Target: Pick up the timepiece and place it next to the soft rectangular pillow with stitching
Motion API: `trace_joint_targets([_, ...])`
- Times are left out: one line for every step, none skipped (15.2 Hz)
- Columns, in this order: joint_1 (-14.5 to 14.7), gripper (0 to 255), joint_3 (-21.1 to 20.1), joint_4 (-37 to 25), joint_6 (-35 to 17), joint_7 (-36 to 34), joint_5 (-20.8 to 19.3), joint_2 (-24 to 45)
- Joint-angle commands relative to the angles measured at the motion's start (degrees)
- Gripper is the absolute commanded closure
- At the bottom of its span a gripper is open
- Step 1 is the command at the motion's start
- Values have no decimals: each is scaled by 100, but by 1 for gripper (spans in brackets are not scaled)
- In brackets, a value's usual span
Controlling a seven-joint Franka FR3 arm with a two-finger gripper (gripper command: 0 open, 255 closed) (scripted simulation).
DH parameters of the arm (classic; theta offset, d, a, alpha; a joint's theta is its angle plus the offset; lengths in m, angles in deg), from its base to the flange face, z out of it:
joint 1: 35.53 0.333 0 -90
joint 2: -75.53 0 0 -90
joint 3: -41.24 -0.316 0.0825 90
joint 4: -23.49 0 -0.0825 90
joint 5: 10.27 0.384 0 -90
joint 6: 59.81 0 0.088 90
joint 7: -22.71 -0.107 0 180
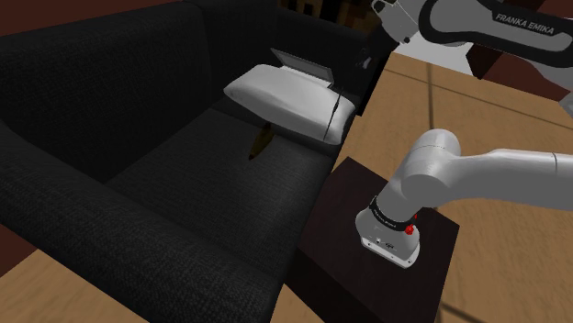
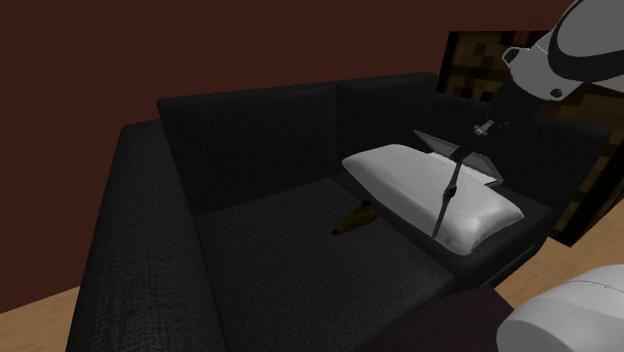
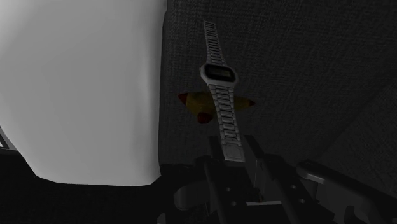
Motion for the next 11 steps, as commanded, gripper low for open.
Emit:
trace_joint_targets([-34, 255, 51, 174, -146, 30, -39, -25])
trace_joint_targets([-50, 255, 74, 253, -211, 43, -58, -36])
trace_joint_targets([-66, 255, 98, 332, -278, 56, -76, -45])
trace_joint_targets([-83, 255, 123, 409, -345, 70, -95, -52])
trace_joint_targets([-99, 255, 148, 486, -414, 84, -114, -58])
trace_joint_targets([-116, 255, 174, 563, -483, 98, -134, -62])
trace_joint_targets([-132, 255, 200, 638, -552, 113, -154, -65])
trace_joint_targets([-149, 255, 227, 713, -623, 128, -174, -65])
trace_joint_targets([-166, 255, 254, 787, -695, 143, -195, -64])
trace_joint_targets([-183, 255, 282, 860, -768, 159, -216, -61])
trace_joint_targets([-200, 255, 311, 932, -842, 175, -237, -56])
